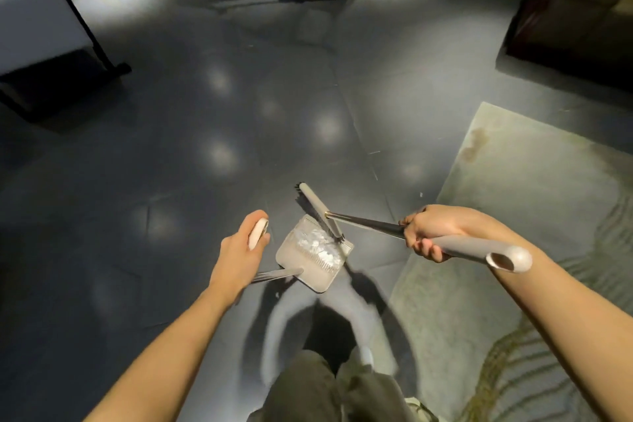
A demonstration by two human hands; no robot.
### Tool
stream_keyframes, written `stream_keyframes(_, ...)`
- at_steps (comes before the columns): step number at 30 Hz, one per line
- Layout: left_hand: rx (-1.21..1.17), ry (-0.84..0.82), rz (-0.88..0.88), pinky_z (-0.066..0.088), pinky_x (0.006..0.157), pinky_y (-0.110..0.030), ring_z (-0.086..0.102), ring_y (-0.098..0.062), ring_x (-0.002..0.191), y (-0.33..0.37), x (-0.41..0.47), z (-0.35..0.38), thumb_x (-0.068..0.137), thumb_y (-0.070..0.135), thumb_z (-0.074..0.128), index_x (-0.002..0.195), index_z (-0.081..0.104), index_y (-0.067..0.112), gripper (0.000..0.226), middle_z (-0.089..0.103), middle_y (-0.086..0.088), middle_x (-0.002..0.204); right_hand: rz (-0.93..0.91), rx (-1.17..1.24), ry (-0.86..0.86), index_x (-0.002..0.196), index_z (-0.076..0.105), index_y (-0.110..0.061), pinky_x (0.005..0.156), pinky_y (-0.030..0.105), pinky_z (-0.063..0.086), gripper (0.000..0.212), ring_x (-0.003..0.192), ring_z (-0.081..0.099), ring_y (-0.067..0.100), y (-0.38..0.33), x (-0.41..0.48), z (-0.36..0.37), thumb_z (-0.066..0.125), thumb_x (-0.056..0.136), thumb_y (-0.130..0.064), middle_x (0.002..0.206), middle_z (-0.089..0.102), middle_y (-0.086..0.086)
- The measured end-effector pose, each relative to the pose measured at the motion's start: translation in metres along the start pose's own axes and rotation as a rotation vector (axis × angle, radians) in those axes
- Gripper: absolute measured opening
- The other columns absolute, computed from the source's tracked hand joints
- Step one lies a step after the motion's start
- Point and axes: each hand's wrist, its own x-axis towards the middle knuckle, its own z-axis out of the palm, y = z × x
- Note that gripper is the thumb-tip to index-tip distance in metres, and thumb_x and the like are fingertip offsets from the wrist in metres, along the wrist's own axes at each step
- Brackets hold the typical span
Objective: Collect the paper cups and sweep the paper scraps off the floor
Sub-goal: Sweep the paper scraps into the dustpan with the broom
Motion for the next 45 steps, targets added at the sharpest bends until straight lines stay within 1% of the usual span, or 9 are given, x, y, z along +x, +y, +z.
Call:
stream_keyframes(8,-0.044,-0.078,0.109,0.049,0.065,-0.041,0.048,-0.022,0.065,0.077,0.093,0.070,0.095,0.023,0.047,0.100,0.044,0.045,0.023,0.054,-0.005,0.077,-0.049,-0.003,0.231,0.116,0.058,0.002,0.041,0.019,0.034,0.043,0.038,0.037,0.015,0.010,0.046,-0.078,0.043,0.076,0.004,0.044,0.042,0.004)
stream_keyframes(13,-0.054,-0.178,0.154,0.052,0.069,-0.043,0.050,-0.020,0.069,0.122,0.150,0.116,0.095,0.025,0.045,0.105,0.044,0.044,0.021,0.055,-0.003,0.082,-0.046,-0.015,0.346,0.101,0.061,-0.005,0.044,0.022,0.041,0.031,0.036,0.044,0.016,0.014,0.084,-0.119,0.041,0.079,0.001,0.041,0.049,0.002)
stream_keyframes(17,-0.021,-0.258,0.150,0.051,0.073,-0.041,0.049,-0.024,0.073,0.154,0.186,0.153,0.094,0.028,0.043,0.104,0.042,0.046,0.021,0.053,0.000,0.082,-0.032,-0.045,0.397,0.115,0.060,-0.003,0.047,0.024,0.046,0.043,0.043,0.051,0.020,0.016,0.117,-0.150,0.041,0.077,0.003,0.055,0.055,0.009)
stream_keyframes(21,0.041,-0.273,0.139,0.045,0.064,-0.035,0.044,-0.026,0.069,0.182,0.223,0.190,0.093,0.029,0.039,0.098,0.041,0.038,0.011,0.052,-0.006,0.080,-0.029,-0.057,0.421,0.105,0.062,-0.002,0.043,0.020,0.045,0.036,0.042,0.052,0.017,0.009,0.148,-0.197,0.039,0.077,0.001,0.056,0.057,0.007)
stream_keyframes(26,0.073,-0.259,0.213,0.046,0.065,-0.030,0.051,-0.020,0.072,0.208,0.259,0.227,0.093,0.038,0.037,0.113,0.038,0.033,0.021,0.057,0.002,0.082,0.052,-0.146,0.390,0.113,0.056,-0.008,0.033,0.017,0.037,0.030,0.043,0.050,0.015,0.004,0.188,-0.248,0.039,0.088,-0.004,0.061,0.055,0.005)
stream_keyframes(30,0.046,-0.243,0.216,0.048,0.074,-0.032,0.056,-0.019,0.078,0.234,0.285,0.251,0.098,0.024,0.044,0.127,0.046,0.026,0.029,0.061,-0.001,0.092,0.107,-0.224,0.284,0.121,0.053,-0.002,0.036,0.018,0.038,0.036,0.048,0.050,0.014,0.005,0.209,-0.265,0.040,0.088,-0.006,0.063,0.053,0.004)
stream_keyframes(34,0.045,-0.244,0.213,0.054,0.065,-0.044,0.060,-0.025,0.069,0.244,0.298,0.271,0.097,0.022,0.047,0.108,0.043,0.042,0.023,0.061,-0.007,0.086,0.106,-0.225,0.095,0.128,0.047,-0.004,0.049,0.022,0.045,0.048,0.062,0.055,0.017,0.019,0.208,-0.259,0.047,0.080,-0.003,0.070,0.052,0.002)
stream_keyframes(40,0.091,-0.233,0.207,0.042,0.055,-0.029,0.054,-0.020,0.061,0.243,0.297,0.274,0.098,0.026,0.046,0.115,0.045,0.035,0.019,0.058,-0.008,0.083,0.073,-0.230,-0.021,0.123,0.046,-0.017,0.040,0.022,0.040,0.047,0.044,0.048,0.015,0.022,0.179,-0.234,0.043,0.078,-0.001,0.061,0.051,0.006)
stream_keyframes(45,0.104,-0.224,0.242,0.040,0.048,-0.030,0.048,-0.021,0.053,0.218,0.280,0.246,0.095,0.015,0.045,0.104,0.042,0.035,0.022,0.053,-0.005,0.070,0.066,-0.227,-0.032,0.122,0.050,-0.006,0.038,0.022,0.039,0.049,0.038,0.046,0.014,0.012,0.149,-0.202,0.041,0.076,0.003,0.057,0.051,0.007)
